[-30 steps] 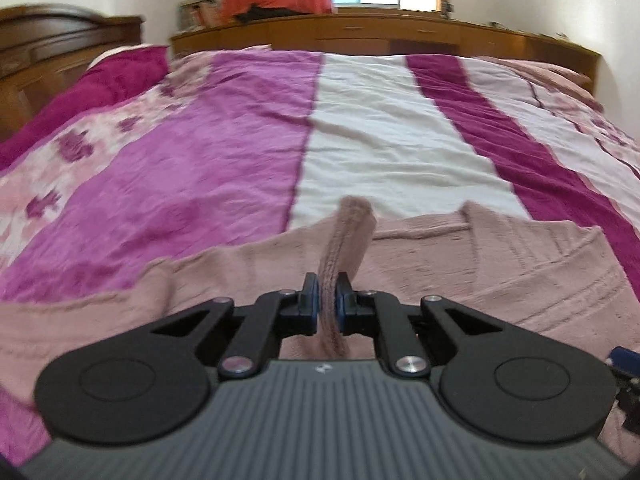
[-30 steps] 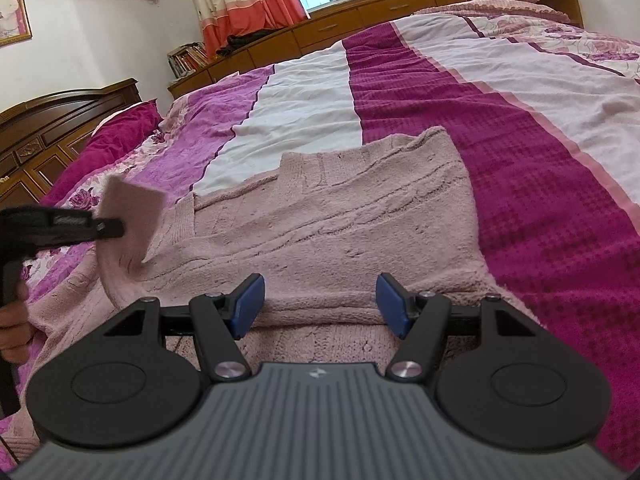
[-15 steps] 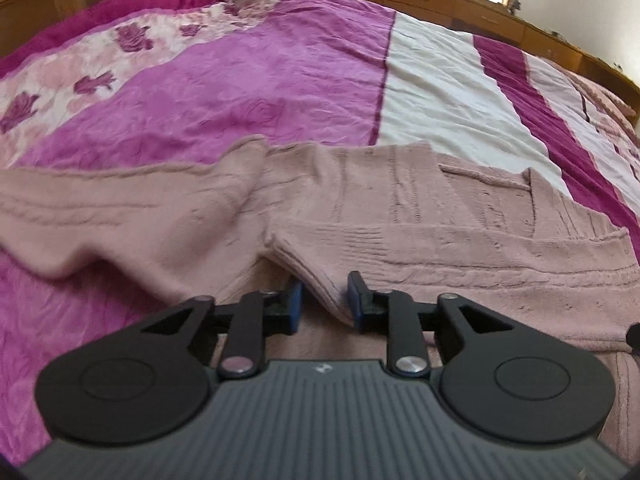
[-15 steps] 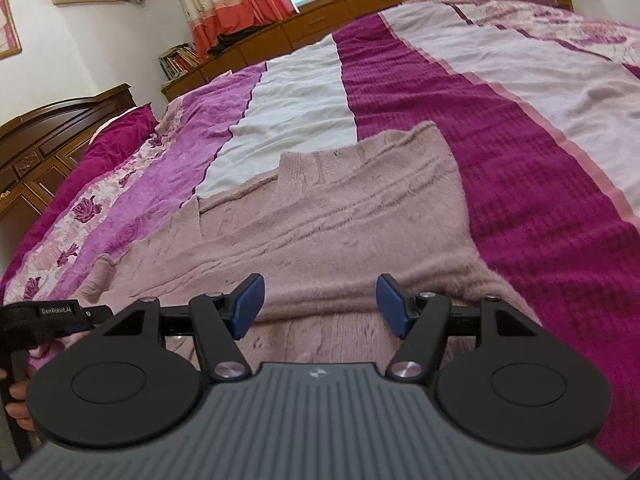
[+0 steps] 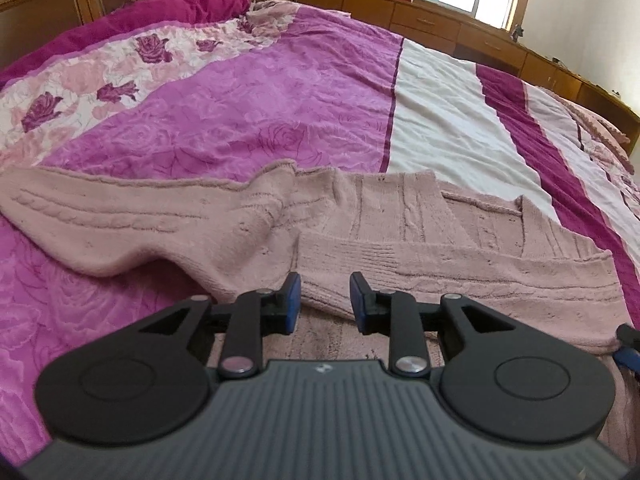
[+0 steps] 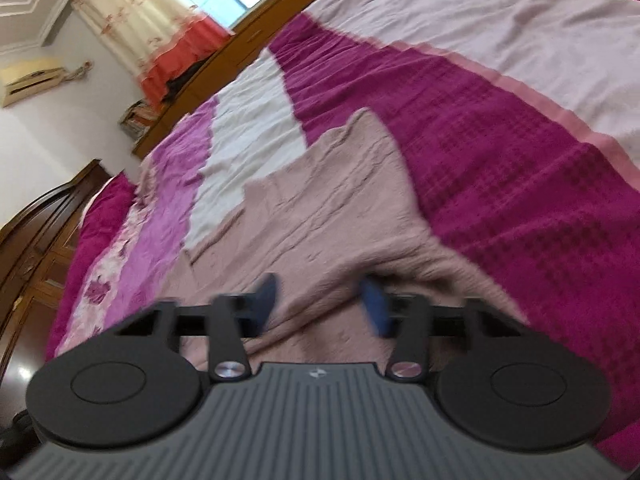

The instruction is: Fold small clothes

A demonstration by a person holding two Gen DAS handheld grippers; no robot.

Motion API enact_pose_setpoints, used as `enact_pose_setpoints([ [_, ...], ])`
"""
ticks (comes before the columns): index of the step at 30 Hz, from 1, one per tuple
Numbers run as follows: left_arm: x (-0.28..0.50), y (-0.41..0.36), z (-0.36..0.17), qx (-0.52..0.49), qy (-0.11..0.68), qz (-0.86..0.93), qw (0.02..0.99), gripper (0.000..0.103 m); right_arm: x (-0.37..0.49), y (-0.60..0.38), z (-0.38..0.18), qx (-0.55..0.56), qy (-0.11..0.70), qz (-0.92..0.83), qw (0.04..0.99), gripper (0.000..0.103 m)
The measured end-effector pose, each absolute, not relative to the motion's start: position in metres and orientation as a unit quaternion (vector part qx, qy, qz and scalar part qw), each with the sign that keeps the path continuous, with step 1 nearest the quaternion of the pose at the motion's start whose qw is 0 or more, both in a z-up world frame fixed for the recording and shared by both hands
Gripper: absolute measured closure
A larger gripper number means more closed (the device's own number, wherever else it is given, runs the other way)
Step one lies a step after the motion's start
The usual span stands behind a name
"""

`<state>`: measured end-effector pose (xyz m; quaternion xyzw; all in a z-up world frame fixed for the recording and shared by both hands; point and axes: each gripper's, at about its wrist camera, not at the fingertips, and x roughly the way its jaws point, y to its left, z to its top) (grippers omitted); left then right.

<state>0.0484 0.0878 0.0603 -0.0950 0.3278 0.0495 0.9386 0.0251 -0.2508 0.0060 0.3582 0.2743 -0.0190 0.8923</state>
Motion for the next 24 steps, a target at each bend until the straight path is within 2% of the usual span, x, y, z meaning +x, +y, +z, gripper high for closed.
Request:
enact_pose_setpoints([
  [1, 0.050, 0.087, 0.060, -0.092, 0.329, 0.050, 0.939, 0.074, 0.025, -0.251, 0.005, 0.351, 0.275, -0.031, 0.895, 0.090],
  [5, 0.054, 0.085, 0.053, -0.086, 0.337, 0.053, 0.936, 0.074, 0.013, -0.260, 0.006, 0.348, 0.250, -0.056, 0.902, 0.092],
  [6, 0.055, 0.084, 0.051, -0.085, 0.340, 0.053, 0.935, 0.074, 0.010, -0.261, 0.007, 0.342, 0.244, -0.068, 0.905, 0.099],
  [12, 0.061, 0.087, 0.047, -0.079, 0.343, 0.056, 0.934, 0.074, 0.006, -0.277, 0.013, 0.341, 0.253, -0.058, 0.903, 0.098],
  [14, 0.065, 0.090, 0.048, -0.079, 0.340, 0.058, 0.935, 0.074, 0.009, -0.272, 0.024, 0.315, 0.248, -0.054, 0.915, 0.090],
  [15, 0.068, 0.092, 0.049, -0.079, 0.339, 0.059, 0.936, 0.074, 0.012, -0.270, 0.030, 0.301, 0.245, -0.052, 0.920, 0.077],
  [16, 0.070, 0.093, 0.049, -0.079, 0.339, 0.059, 0.935, 0.074, 0.017, -0.268, 0.037, 0.288, 0.243, -0.049, 0.925, 0.056],
  [18, 0.078, 0.096, 0.048, -0.081, 0.344, 0.060, 0.934, 0.074, 0.028, -0.267, 0.046, 0.269, 0.236, -0.040, 0.933, 0.036],
  [19, 0.081, 0.098, 0.047, -0.082, 0.345, 0.061, 0.933, 0.072, 0.034, -0.267, 0.050, 0.257, 0.232, -0.034, 0.937, 0.035],
  [21, 0.088, 0.101, 0.044, -0.084, 0.349, 0.066, 0.931, 0.059, 0.052, -0.265, 0.056, 0.227, 0.232, -0.030, 0.945, 0.035],
  [24, 0.096, 0.104, 0.038, -0.083, 0.351, 0.079, 0.929, 0.056, 0.083, -0.267, 0.054, 0.210, 0.248, -0.038, 0.945, 0.035],
])
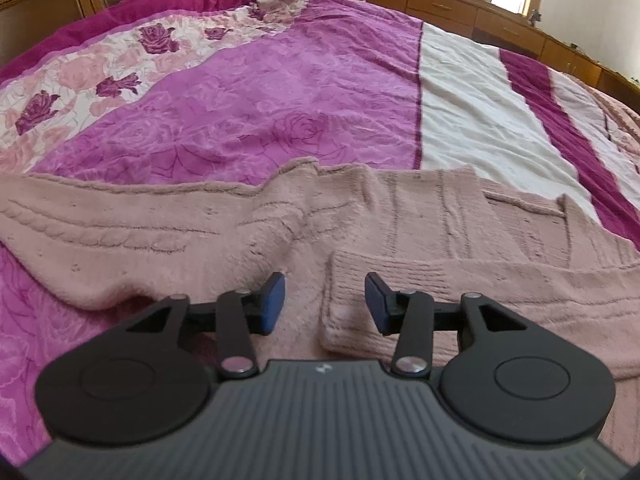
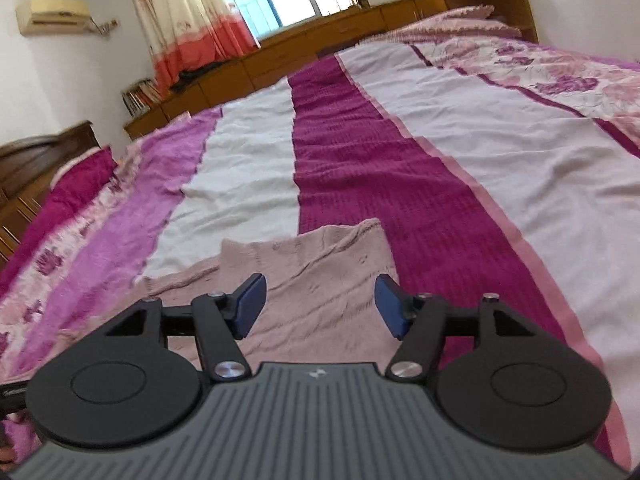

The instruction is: Fold small clothes

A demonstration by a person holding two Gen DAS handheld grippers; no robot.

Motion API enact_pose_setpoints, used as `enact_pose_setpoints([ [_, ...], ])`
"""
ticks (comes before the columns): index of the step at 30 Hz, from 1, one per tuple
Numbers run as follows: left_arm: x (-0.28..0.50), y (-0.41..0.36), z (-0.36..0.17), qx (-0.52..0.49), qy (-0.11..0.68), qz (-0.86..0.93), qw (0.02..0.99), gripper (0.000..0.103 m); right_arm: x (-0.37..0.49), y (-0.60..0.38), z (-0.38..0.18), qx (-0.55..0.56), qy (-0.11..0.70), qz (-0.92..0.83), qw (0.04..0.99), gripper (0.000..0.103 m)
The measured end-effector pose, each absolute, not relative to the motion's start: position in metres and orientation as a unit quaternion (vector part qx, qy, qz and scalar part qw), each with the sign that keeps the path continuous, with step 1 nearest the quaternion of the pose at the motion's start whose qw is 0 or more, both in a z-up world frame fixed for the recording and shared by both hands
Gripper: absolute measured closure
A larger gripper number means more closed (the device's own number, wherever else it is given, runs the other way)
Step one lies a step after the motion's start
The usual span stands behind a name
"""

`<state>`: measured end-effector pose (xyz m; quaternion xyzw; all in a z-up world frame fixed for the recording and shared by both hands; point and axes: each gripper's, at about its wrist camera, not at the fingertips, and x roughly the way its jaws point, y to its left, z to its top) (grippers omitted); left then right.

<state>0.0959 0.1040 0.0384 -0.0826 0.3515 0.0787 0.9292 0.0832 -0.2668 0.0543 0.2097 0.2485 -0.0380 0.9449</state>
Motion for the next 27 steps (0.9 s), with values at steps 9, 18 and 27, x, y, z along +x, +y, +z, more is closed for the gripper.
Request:
enact_pose_setpoints([
  [9, 0.107, 0.105, 0.031, -0.102, 0.351, 0.047, 0.930, 0.057, 0.150, -0.275, 0.018, 0.181, 0.288, -0.078, 0.937, 0.078],
  [18, 0.114, 0.087, 0.037, -0.070, 0.311, 0.007, 0.948, 0.096, 0.135, -0.283, 0.021, 0.167, 0.226, -0.099, 0.954, 0.095],
  [27, 0.127, 0.082, 0.017, -0.025, 0.338, 0.021, 0.941, 0.091, 0.146, -0.285, 0.004, 0.166, 0.263, -0.119, 0.943, 0.081],
])
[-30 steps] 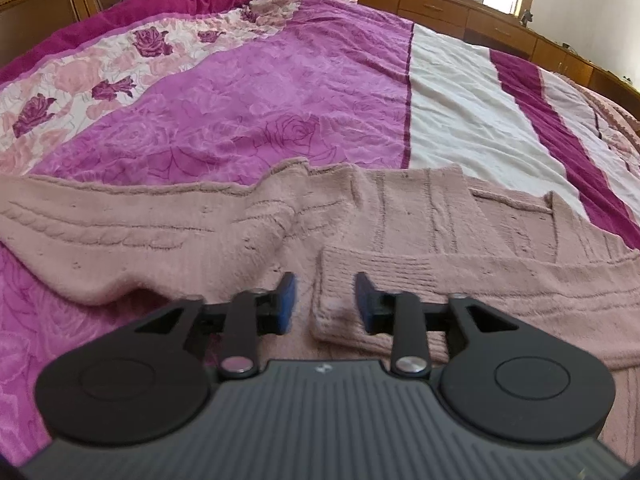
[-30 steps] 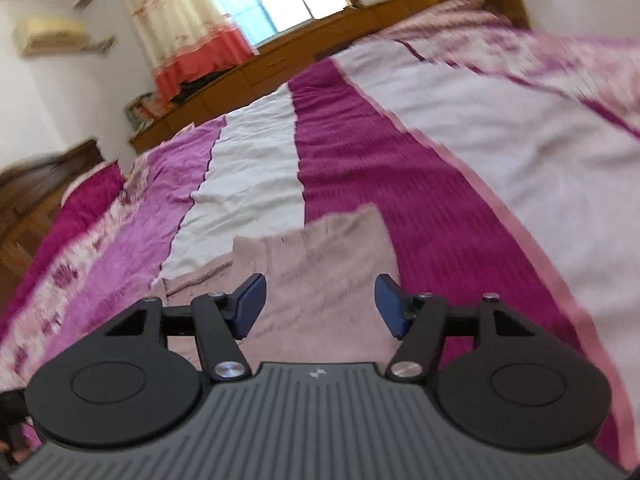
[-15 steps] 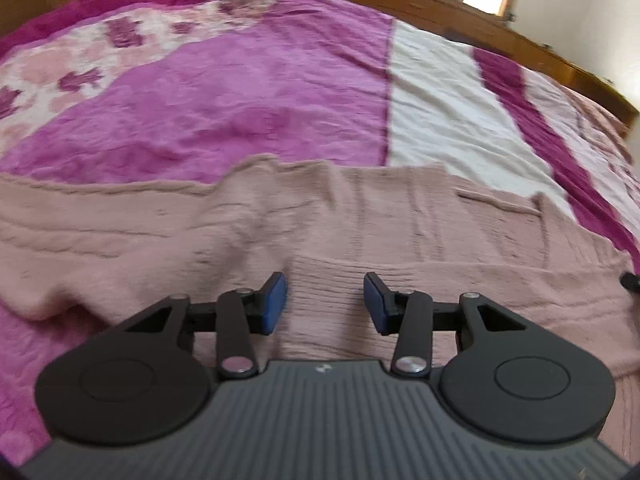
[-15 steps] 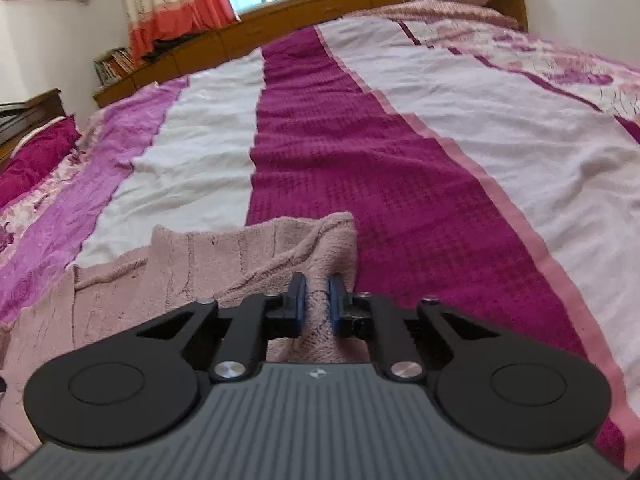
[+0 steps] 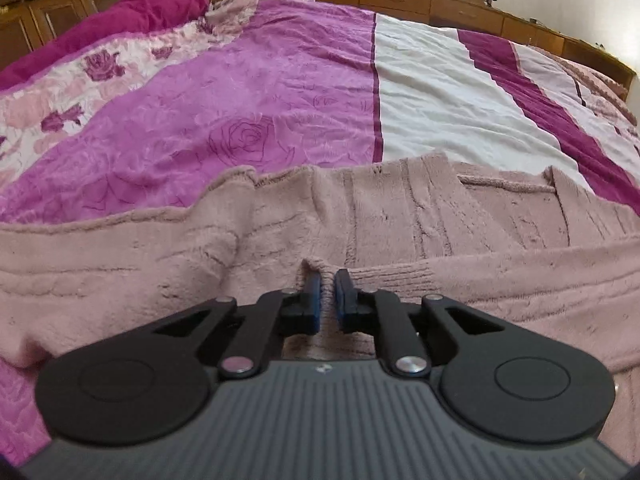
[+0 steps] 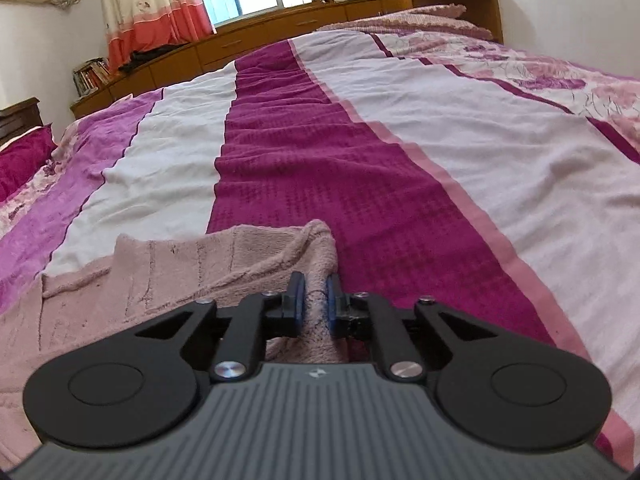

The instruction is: Fold small clothes

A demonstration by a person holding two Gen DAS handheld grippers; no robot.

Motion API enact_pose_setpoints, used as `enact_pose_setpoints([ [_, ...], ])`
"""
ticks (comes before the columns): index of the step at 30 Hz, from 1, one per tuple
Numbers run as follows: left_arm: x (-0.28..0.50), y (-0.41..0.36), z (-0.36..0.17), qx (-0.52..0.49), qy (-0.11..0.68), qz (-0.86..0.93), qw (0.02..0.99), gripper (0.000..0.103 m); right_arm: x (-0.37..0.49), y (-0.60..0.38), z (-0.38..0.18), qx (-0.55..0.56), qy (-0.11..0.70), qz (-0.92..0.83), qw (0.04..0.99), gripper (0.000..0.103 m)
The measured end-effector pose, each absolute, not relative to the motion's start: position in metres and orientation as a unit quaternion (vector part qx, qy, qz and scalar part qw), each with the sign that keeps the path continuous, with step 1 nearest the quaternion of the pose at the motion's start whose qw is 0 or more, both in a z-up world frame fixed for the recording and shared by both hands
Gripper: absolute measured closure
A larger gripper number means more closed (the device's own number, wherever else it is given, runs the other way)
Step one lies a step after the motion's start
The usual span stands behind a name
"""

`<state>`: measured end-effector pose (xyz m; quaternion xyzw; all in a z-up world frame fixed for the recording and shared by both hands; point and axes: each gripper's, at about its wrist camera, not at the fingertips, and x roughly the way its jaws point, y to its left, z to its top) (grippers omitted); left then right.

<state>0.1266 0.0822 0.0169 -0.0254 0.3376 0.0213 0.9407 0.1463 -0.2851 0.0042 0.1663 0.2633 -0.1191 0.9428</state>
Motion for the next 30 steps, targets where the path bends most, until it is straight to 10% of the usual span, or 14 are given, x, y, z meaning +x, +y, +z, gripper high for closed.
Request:
enact_pose_setpoints([
  [6, 0.117, 0.089, 0.031, -0.043, 0.350, 0.042, 0.935, 0.054, 0.129, -0.283, 0.015, 0.180, 0.263, -0.102, 0.942, 0.045],
  [30, 0.041, 0.222, 0.075, -0.123, 0.341, 0.168, 0.917, 0.038, -0.012, -0.196, 0.050, 0.164, 0.271, 0.029, 0.948, 0.025],
])
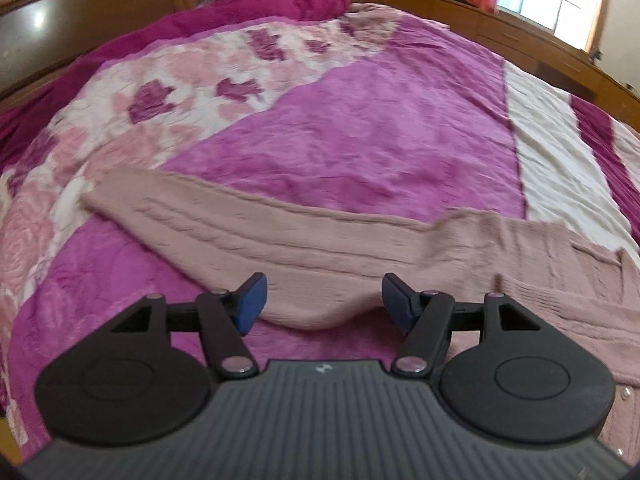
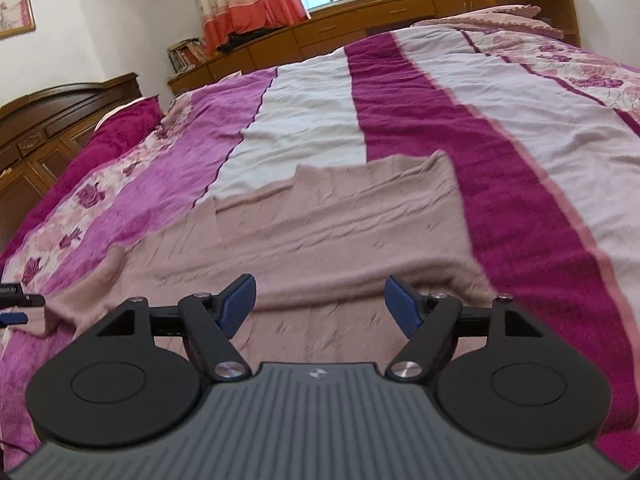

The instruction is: Fold small clothes

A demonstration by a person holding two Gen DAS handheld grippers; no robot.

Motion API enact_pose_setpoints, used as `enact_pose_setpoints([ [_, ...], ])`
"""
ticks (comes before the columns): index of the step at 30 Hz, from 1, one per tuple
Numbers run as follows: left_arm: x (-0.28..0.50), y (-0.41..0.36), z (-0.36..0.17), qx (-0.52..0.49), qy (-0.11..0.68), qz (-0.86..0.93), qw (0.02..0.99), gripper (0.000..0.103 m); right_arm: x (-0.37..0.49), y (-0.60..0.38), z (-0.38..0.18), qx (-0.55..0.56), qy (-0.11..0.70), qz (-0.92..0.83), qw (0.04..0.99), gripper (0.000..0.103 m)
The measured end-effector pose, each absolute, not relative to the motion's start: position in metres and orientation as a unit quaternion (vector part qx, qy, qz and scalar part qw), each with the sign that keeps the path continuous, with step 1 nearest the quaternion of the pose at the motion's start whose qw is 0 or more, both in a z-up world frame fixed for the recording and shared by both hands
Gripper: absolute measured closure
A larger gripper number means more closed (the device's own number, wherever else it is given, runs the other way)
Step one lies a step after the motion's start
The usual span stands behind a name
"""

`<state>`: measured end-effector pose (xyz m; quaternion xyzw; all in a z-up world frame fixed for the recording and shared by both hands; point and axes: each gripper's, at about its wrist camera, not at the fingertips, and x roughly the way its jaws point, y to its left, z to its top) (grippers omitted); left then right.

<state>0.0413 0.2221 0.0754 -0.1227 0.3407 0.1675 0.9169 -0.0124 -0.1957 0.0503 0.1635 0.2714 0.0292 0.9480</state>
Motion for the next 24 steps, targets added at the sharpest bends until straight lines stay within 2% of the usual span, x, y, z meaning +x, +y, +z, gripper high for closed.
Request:
enact_pose_setpoints([
  [14, 0.053, 0.302, 0.035, -0.256, 0.337, 0.245, 0.872, 0.037, -0.014, -0.187, 0.020, 0.160, 0.307, 0.000, 0.938, 0.024],
  [18, 0.056, 0.307, 0.031, -0.272, 0.323, 0.239, 0.874, 0.032, -0.011, -0.184, 0.015, 0.154, 0.308, -0.004, 0.939, 0.023],
  [24, 0.067, 0.312, 0.025, -0.268, 0.306, 0.245, 0.880, 0.032, -0.011, -0.181, 0.013, 0.146, 0.305, -0.005, 0.941, 0.021],
])
